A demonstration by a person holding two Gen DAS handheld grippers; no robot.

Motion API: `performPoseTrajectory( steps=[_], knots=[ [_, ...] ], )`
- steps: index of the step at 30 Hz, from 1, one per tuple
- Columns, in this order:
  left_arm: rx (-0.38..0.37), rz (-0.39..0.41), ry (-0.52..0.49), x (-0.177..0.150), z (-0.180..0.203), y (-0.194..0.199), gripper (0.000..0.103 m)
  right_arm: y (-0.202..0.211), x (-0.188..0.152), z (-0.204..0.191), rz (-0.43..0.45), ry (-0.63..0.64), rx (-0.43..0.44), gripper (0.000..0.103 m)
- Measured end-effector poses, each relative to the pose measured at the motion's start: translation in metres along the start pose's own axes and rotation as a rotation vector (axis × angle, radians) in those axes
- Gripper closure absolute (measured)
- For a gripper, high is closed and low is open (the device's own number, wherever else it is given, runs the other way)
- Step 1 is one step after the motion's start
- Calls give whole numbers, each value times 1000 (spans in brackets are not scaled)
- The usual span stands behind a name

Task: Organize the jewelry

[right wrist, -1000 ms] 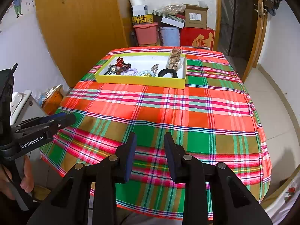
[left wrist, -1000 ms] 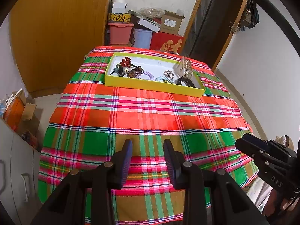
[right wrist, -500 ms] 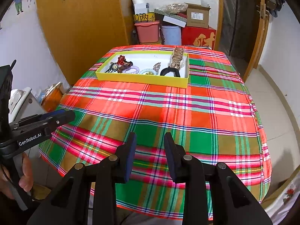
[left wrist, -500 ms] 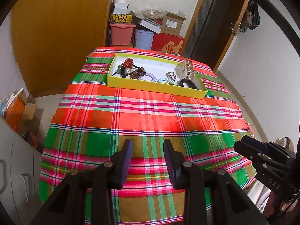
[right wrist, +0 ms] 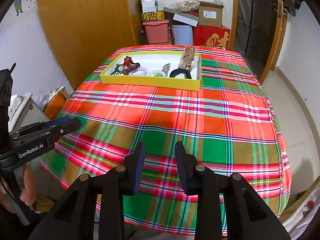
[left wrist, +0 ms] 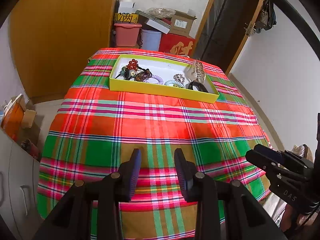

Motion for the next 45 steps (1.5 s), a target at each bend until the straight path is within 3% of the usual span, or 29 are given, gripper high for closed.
performPoseTrajectory(
  steps=[45],
  knots=[
    [63, -12, -69, -7, 6, -10, 69, -4, -4, 3, -7, 5, -3, 72]
  ],
)
Point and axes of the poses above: each gripper's, at about its wrist camera, not at the fingertips, and y roughly against the way its jaws point, z to its right, x to its top, the point moved 10 cm from there along -y, roughly the way its jaws point, and after that the axes turned 3 degrees about -y, right-handed, at the moved point
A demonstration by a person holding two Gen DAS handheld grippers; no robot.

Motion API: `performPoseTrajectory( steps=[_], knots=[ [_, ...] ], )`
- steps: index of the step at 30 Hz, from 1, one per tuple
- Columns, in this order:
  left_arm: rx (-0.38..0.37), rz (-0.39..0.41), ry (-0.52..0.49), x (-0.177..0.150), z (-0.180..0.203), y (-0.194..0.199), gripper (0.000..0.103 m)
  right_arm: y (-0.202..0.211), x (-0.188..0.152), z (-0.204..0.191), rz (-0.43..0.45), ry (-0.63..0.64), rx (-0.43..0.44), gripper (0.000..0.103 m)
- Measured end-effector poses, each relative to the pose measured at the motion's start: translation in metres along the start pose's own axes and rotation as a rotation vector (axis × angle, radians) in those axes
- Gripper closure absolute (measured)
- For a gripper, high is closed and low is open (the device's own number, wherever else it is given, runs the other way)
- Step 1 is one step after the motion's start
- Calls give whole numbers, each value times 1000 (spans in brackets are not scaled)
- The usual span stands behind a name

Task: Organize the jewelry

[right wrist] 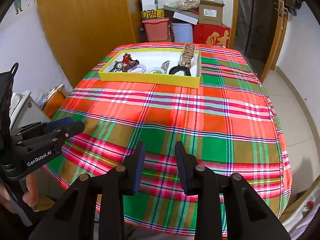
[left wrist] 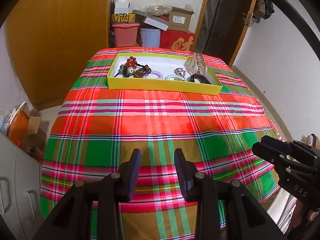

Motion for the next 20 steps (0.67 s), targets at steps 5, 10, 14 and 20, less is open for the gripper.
performPoseTrajectory(
  steps=[5, 10, 14, 20],
  knots=[
    [8, 2, -9, 0, 0, 0, 69, -2, 0, 2, -2, 2, -1, 72],
    [23, 11, -13, 2, -2, -1, 69, -4, 1, 1, -4, 6, -1, 72],
    [48, 18, -16, 3, -5, -2, 69, -5, 2, 1, -6, 7, -4, 72],
    [38, 43, -18, 7, -3, -2, 69, -7, 2, 1, -10, 7, -5, 72]
  ],
)
Point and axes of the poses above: each gripper's, at about its wrist camera, not at the fingertips, and y roughly against the way its jaws point, z to its right, x to its top, the point moved 10 cm from there along -y, roughly the way its jaws point, and after that the axes turned 3 degrees about -y, right-handed, at the moved point
